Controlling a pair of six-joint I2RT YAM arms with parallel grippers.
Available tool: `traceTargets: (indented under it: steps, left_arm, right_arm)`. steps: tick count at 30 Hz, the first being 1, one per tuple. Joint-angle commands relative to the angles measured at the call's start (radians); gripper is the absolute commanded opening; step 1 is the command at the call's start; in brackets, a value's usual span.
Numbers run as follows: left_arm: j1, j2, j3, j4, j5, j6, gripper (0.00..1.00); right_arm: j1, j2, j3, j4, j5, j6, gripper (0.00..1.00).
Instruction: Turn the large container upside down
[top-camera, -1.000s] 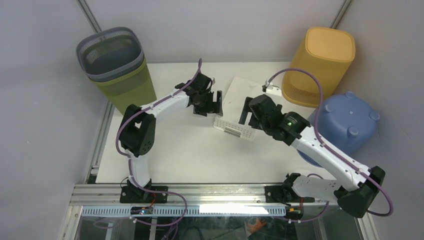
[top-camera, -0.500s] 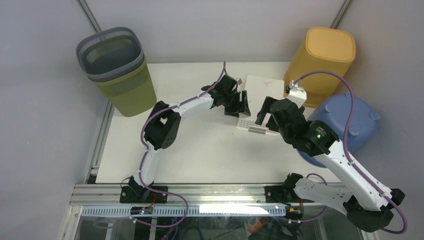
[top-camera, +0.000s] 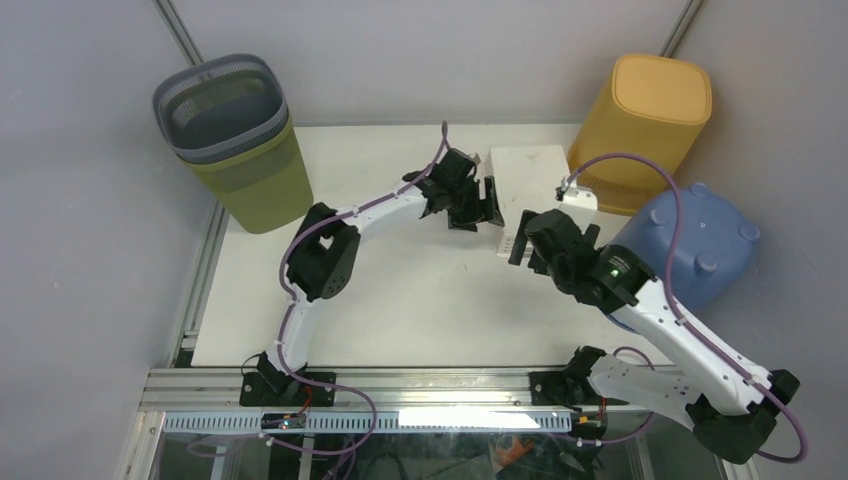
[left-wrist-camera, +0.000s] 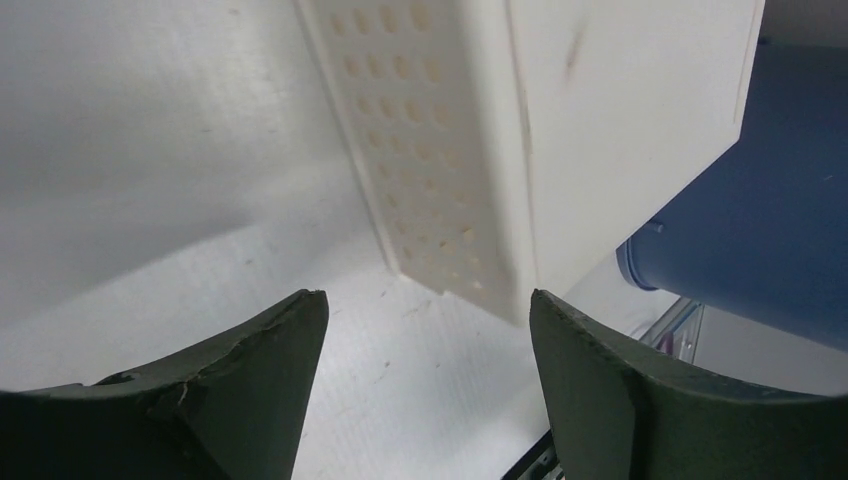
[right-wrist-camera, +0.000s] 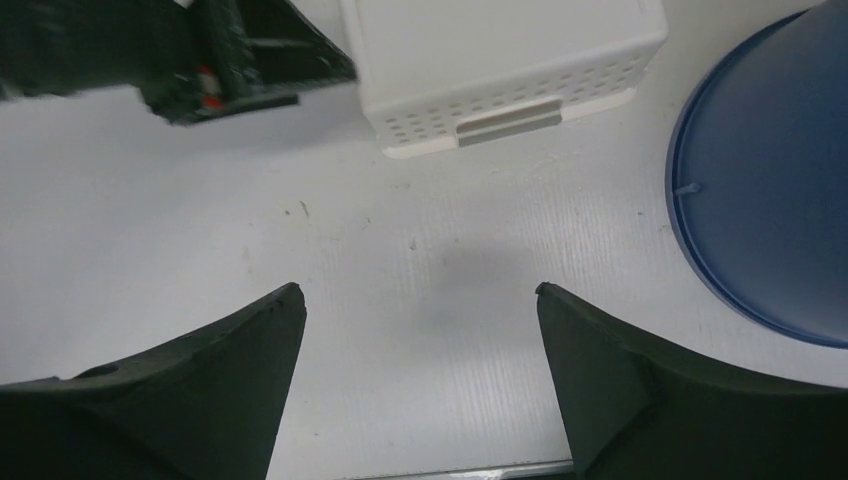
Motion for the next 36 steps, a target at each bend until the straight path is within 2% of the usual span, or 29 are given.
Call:
traceTargets:
  steps: [1, 4, 8, 14, 18, 21, 23, 25, 30, 36]
  left_arm:
    - [0.076, -0.218, -0.051, -0.025, -0.054, 0.072, 0.78]
    - [0.121, -0.300, -0.039, -0.116, -0.099, 0.142, 0.81]
    - [0.160, -0.409, -0.006, -0.223, -0.171, 0.222, 0.85]
    - [0.177, -0.539, 0.016, -0.329, -0.301, 0.290, 0.90]
    - [0.186, -0.603, 0.067, -0.419, -0.386, 0.330, 0.91]
    - [0.187, -0.656, 0.093, -0.458, -0.448, 0.365, 0.93]
    - [0.188, -0.692, 0.090, -0.476, -0.503, 0.383, 0.99]
    - [0.193, -0.725, 0.081, -0.486, -0.547, 0.398, 0.99]
    - [0.211, -0.748, 0.065, -0.520, -0.591, 0.414, 0.99]
    - [0.244, -0.764, 0.117, -0.549, -0.650, 0.443, 0.99]
  right_arm:
    - [-0.021, 0.068, -0.101, 0.148, -0.040, -0.042, 0.89]
    - [-0.091, 0.120, -0.169, 0.270, -0.132, -0.106, 0.84]
    - [-0.213, 0.230, -0.218, 0.423, -0.282, -0.170, 0.70]
    - [-0.342, 0.480, -0.114, 0.538, -0.339, -0.221, 0.62]
    - [-0.412, 0.642, 0.006, 0.592, -0.370, -0.256, 0.62]
    - [-0.454, 0.755, 0.121, 0.583, -0.388, -0.275, 0.62]
    - [-0.472, 0.815, 0.186, 0.577, -0.389, -0.283, 0.62]
    - [-0.481, 0.860, 0.248, 0.561, -0.382, -0.285, 0.63]
    - [-0.501, 0.904, 0.289, 0.574, -0.337, -0.262, 0.67]
    - [-0.488, 0.876, 0.293, 0.540, -0.418, -0.264, 0.71]
